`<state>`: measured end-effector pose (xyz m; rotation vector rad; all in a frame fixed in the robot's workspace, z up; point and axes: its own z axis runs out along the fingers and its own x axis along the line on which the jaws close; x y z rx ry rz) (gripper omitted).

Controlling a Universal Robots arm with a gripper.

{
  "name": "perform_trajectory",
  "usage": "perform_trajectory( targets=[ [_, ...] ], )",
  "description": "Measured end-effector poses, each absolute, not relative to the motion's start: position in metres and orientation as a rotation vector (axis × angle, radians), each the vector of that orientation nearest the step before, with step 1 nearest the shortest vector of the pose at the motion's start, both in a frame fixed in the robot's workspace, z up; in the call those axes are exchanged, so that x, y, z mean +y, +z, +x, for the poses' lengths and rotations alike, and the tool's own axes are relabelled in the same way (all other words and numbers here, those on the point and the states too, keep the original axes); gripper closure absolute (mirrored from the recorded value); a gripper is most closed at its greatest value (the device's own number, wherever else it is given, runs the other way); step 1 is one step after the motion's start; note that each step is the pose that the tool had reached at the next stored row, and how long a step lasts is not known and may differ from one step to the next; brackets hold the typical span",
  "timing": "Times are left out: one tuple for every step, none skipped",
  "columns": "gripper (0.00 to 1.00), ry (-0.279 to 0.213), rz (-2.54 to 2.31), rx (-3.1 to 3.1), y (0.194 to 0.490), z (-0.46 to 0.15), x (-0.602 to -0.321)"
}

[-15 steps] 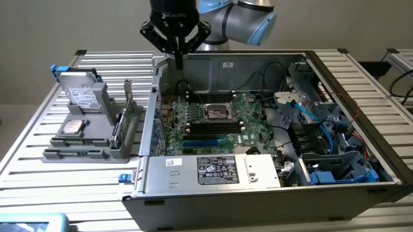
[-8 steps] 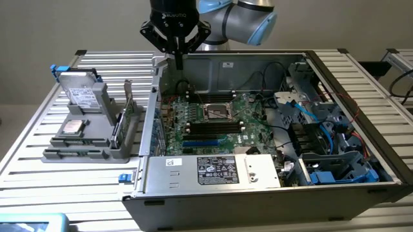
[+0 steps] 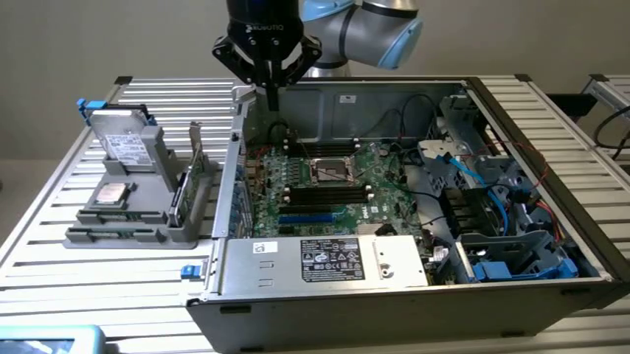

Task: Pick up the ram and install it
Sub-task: 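Reach for the ram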

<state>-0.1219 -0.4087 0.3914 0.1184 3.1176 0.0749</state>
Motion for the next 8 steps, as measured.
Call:
perform_trajectory(
  targets=[
    [0.89,0.075,0.119,3.118,0.391,-0.122,-0.410],
    [0.89,0.075,0.119,3.118,0.391,-0.123,-0.411],
    [0.89,0.075,0.119,3.118,0.391,-0.125,-0.412],
    [0.89,0.075,0.119,3.118,0.390,-0.127,-0.412],
    [0.89,0.075,0.119,3.118,0.390,-0.130,-0.413],
    [0.89,0.075,0.119,3.118,0.390,-0.133,-0.413],
    [0.89,0.075,0.119,3.118,0.389,-0.137,-0.414],
    [0.89,0.075,0.119,3.118,0.389,-0.141,-0.414]
  ],
)
